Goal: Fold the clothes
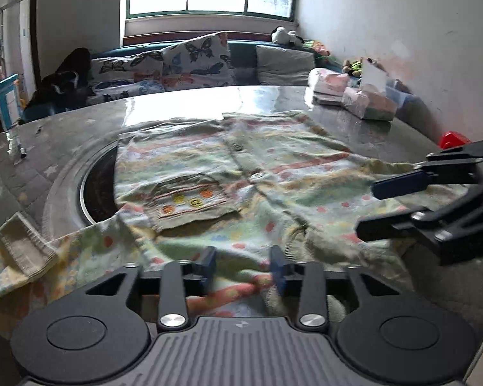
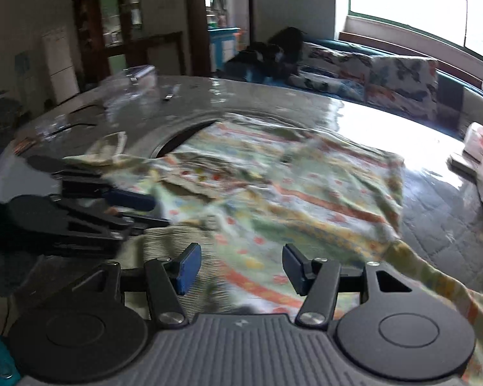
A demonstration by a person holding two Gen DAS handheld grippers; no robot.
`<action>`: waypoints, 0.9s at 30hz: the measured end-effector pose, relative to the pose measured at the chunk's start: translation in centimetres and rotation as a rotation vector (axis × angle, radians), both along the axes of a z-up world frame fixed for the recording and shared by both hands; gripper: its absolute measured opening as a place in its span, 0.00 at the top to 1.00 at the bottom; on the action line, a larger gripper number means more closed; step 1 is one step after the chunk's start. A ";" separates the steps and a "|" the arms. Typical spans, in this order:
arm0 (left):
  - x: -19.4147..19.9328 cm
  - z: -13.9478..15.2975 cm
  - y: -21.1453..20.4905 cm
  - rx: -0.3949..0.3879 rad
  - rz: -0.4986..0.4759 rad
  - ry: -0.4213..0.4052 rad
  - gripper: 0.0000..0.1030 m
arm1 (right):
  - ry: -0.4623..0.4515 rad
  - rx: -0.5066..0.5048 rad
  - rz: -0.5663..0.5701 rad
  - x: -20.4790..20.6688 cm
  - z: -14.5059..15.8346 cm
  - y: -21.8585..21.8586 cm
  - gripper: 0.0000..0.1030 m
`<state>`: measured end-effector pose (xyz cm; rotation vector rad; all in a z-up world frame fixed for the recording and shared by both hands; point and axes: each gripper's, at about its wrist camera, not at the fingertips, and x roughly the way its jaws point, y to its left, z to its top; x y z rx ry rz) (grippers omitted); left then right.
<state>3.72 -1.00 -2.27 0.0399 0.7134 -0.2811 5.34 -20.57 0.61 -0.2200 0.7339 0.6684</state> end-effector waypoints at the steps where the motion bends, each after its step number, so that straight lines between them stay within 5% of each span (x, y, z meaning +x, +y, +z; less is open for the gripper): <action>1: -0.2 0.0 0.3 -0.001 0.008 0.000 0.48 | 0.000 -0.003 0.016 -0.3 0.0 0.3 0.43; 5: -0.6 0.5 2.4 -0.025 0.066 -0.022 0.32 | -0.025 -0.026 0.055 -1.0 -0.3 1.3 0.40; 18: -0.5 -0.3 11.5 -0.072 0.363 -0.019 0.17 | 0.011 -0.014 -0.106 3.5 -2.3 -1.2 0.31; 27: -0.9 -0.3 15.9 -0.028 0.587 -0.061 0.14 | 0.033 0.015 -0.180 4.7 -3.9 -2.4 0.12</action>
